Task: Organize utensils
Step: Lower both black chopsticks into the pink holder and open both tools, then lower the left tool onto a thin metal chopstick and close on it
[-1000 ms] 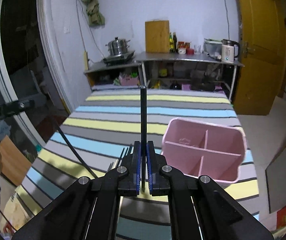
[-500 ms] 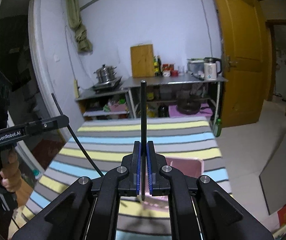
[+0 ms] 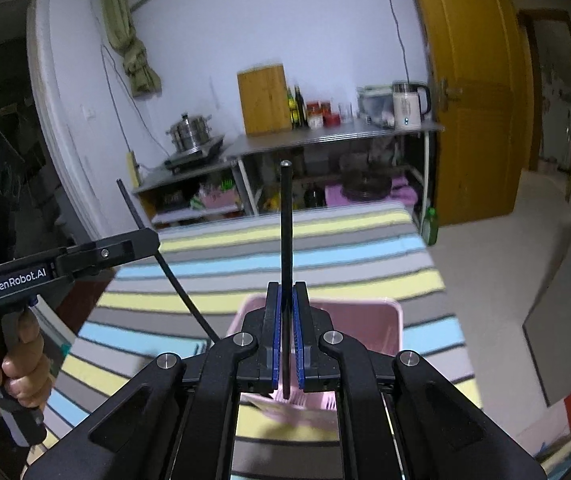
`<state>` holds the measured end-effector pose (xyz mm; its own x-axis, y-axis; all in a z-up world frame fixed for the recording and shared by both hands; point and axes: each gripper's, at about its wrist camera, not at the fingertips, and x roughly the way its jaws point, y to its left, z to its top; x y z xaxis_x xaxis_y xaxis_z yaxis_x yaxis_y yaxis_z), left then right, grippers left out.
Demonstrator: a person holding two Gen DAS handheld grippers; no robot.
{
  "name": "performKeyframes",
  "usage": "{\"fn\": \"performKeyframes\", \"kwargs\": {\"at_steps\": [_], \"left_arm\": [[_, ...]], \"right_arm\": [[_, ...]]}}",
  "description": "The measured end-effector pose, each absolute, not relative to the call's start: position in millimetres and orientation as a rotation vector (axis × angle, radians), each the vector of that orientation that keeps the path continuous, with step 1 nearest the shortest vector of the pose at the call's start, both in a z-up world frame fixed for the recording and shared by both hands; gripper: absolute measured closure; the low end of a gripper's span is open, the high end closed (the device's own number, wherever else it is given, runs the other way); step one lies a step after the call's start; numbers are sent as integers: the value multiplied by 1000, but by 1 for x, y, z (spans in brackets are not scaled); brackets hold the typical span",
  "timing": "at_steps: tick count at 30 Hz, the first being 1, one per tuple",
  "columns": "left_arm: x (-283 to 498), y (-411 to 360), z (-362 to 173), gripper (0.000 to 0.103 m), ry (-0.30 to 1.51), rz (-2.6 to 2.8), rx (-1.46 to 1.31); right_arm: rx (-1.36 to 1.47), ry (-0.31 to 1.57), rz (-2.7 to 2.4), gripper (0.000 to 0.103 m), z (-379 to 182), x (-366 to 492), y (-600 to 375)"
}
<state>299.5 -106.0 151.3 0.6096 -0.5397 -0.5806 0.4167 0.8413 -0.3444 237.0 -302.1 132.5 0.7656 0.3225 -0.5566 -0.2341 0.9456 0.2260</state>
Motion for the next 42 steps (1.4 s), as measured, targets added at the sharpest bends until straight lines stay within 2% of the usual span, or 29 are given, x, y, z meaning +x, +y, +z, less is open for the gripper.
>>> {"fn": "performKeyframes", "kwargs": {"at_steps": [8,10,15,25,42], "left_arm": [[308,-110,119,98,760,-557,-176],[307,-109,118,95,751,-562,-177],[292,-98,129,89,702,-566,-188],[231,-58,143,89,598,-497,-180],[120,5,93,89,565,-348,-163]], "right_arm": [[173,732,299,97,92,255,-311],[177,724,296,97,91,253,-313],[175,680,273,88,102,244,-318],[169,617,265,86,122,198,-317],[125,593,330,86,100,112,-266]]}}
